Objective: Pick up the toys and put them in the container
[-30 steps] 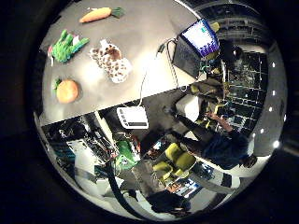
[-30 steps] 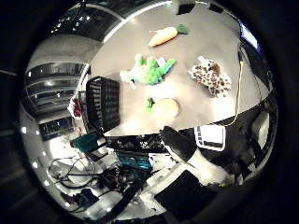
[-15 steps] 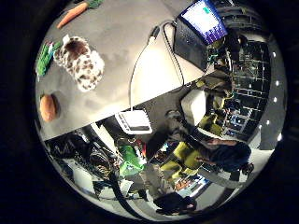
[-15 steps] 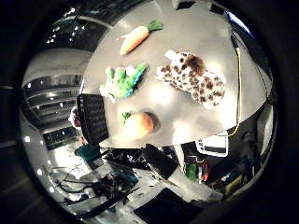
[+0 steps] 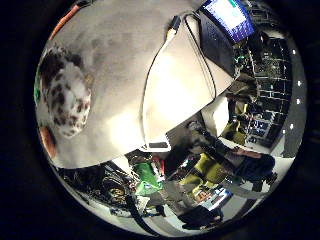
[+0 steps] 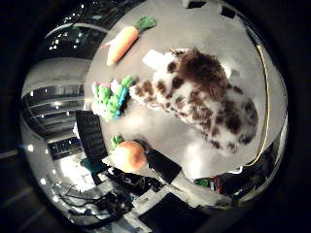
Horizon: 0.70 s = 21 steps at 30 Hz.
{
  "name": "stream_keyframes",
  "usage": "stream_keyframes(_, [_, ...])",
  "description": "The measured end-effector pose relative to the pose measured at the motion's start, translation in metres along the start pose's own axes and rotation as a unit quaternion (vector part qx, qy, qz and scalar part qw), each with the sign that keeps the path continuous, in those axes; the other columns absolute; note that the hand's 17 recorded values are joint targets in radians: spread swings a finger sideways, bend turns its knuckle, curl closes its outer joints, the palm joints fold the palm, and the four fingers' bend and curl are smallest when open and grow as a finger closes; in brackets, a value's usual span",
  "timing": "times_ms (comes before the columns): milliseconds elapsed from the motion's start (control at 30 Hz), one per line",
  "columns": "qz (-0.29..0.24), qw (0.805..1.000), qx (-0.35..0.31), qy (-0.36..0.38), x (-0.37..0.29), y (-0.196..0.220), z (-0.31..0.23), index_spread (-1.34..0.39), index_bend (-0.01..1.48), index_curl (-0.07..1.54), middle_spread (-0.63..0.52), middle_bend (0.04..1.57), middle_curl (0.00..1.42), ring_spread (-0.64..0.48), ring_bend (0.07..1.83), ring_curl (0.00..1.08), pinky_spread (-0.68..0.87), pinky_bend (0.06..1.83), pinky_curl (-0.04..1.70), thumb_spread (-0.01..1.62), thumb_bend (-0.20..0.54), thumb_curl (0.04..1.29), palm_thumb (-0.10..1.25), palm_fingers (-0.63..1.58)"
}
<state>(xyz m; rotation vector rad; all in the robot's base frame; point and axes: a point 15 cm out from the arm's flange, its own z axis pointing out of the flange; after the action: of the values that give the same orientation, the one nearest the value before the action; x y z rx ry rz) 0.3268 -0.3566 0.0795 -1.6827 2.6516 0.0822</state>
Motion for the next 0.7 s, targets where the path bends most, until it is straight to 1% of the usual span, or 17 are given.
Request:
stream_keyframes(33, [-0.002, 1.0, -0.002, -0.001, -0.002, -0.001, 0.002, -0.18, 0.14, 0.24, 0.06, 0.31, 0.35, 0.11, 0.44, 0.28, 0.3, 0.38, 0.32, 0.97, -0.024, 0.3, 0.48, 0.27])
stream_keyframes(100, [-0.006, 1.0, -0.003, -0.001, -0.004, -0.005, 0.003, -0.18, 0.16, 0.24, 0.04, 0.36, 0.36, 0.05, 0.52, 0.29, 0.23, 0.37, 0.3, 0.97, -0.023, 0.3, 0.5, 0.41])
stream_keyframes(133, [-0.008, 1.0, -0.006, -0.002, -0.007, -0.006, 0.004, -0.18, 0.16, 0.24, 0.03, 0.37, 0.37, 0.04, 0.54, 0.3, 0.21, 0.37, 0.3, 0.97, -0.025, 0.3, 0.5, 0.42])
stream_keyframes(167, [-0.01, 1.0, -0.012, -0.004, -0.009, -0.005, 0.006, -0.2, 0.15, 0.23, 0.01, 0.4, 0.37, -0.02, 0.65, 0.32, 0.15, 0.39, 0.3, 0.96, -0.022, 0.31, 0.52, 0.54])
stream_keyframes(267, [-0.017, 1.0, -0.021, -0.007, -0.016, -0.003, 0.009, -0.23, 0.16, 0.24, -0.04, 0.45, 0.39, -0.1, 0.77, 0.35, 0.03, 0.46, 0.3, 0.96, -0.022, 0.31, 0.54, 0.67])
stream_keyframes(333, [-0.022, 0.999, -0.023, -0.007, -0.02, -0.003, 0.01, -0.26, 0.17, 0.25, -0.07, 0.48, 0.41, -0.15, 0.85, 0.38, -0.08, 0.56, 0.32, 0.95, -0.026, 0.32, 0.56, 0.75])
stream_keyframes(533, [-0.04, 0.999, -0.032, -0.006, -0.033, -0.004, 0.015, -0.35, 0.2, 0.3, -0.12, 0.55, 0.44, -0.22, 0.91, 0.38, -0.29, 0.75, 0.33, 0.95, -0.023, 0.32, 0.6, 0.98])
stream_keyframes(567, [-0.043, 0.999, -0.033, -0.006, -0.036, -0.004, 0.015, -0.36, 0.21, 0.3, -0.13, 0.58, 0.44, -0.23, 0.92, 0.38, -0.32, 0.77, 0.33, 0.96, -0.023, 0.32, 0.61, 1.08])
stream_keyframes(600, [-0.045, 0.998, -0.034, -0.006, -0.038, -0.004, 0.014, -0.38, 0.25, 0.33, -0.15, 0.62, 0.46, -0.23, 0.96, 0.4, -0.38, 0.79, 0.34, 0.96, -0.018, 0.33, 0.63, 1.17])
stream_keyframes(633, [-0.046, 0.998, -0.034, -0.006, -0.038, -0.004, 0.014, -0.39, 0.26, 0.34, -0.15, 0.63, 0.47, -0.23, 0.96, 0.4, -0.39, 0.79, 0.34, 0.96, -0.017, 0.33, 0.63, 1.18])
stream_keyframes(667, [-0.049, 0.998, -0.034, -0.005, -0.04, -0.005, 0.014, -0.4, 0.36, 0.39, -0.17, 0.73, 0.5, -0.23, 1.0, 0.42, -0.46, 0.8, 0.34, 0.97, -0.006, 0.34, 0.7, 1.3])
stream_keyframes(700, [-0.052, 0.998, -0.032, -0.004, -0.042, -0.007, 0.012, -0.4, 0.46, 0.43, -0.17, 0.79, 0.52, -0.22, 1.0, 0.43, -0.48, 0.83, 0.35, 0.98, -0.01, 0.35, 0.73, 1.37])
